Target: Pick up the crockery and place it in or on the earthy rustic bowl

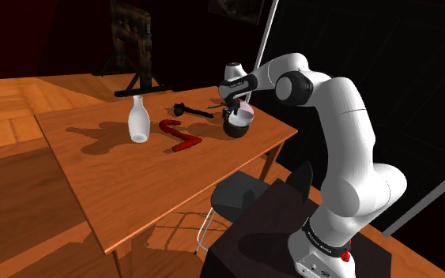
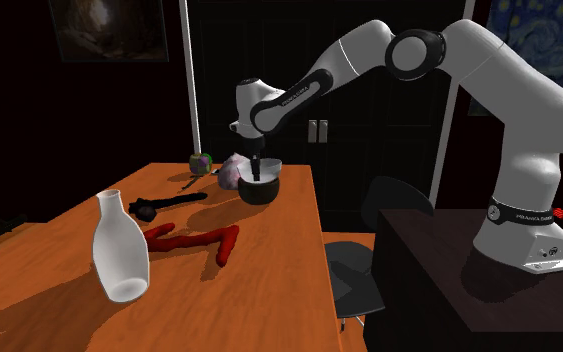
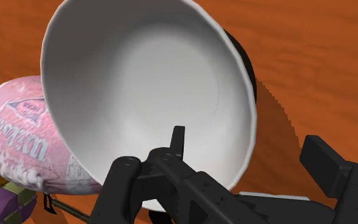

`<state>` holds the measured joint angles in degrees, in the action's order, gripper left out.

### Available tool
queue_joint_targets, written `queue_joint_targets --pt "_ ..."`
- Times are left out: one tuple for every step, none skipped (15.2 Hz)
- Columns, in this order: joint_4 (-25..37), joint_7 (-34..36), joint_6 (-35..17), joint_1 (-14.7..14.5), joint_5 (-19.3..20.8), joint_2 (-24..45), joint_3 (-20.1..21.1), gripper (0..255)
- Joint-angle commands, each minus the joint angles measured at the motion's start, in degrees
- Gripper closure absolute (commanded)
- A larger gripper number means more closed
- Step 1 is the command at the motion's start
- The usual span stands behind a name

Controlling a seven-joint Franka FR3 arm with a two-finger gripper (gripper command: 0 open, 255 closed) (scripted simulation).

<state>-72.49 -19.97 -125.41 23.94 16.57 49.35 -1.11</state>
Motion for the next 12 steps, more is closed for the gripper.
queue_joint_targets --pt "-0.06 0.0 -0.03 0.0 0.0 -0.03 0.0 0" --pt "-0.36 -0.01 0.99 -0.22 -0.07 -1.3 0.1 0" --pt "-0.55 -0.03 2.05 -0.44 -0.15 -2.51 0.2 0" --pt "-0.63 -0.07 3.16 -0.67 -0.23 -3.67 0.3 0" --pt "-0.62 -0.1 4.06 -0.85 -0.3 -4.53 0.37 0" --pt "-0.62 -0.1 4.06 -0.84 -0.29 -4.53 0.37 0" --pt "-0.63 -0.1 4.06 -0.84 -0.29 -4.54 0.38 0" --pt "-0.62 -0.1 4.06 -0.84 -0.29 -4.53 0.38 0" --pt "-0.62 -0.1 4.06 -0.84 -0.29 -4.53 0.38 0" --pt "-0.62 -0.1 4.06 -0.84 -0.29 -4.53 0.38 0" --pt "-0.62 -0.1 4.06 -0.84 -0.29 -4.53 0.38 0" --pt "-0.62 -0.1 4.06 -0.84 -0.29 -4.53 0.38 0"
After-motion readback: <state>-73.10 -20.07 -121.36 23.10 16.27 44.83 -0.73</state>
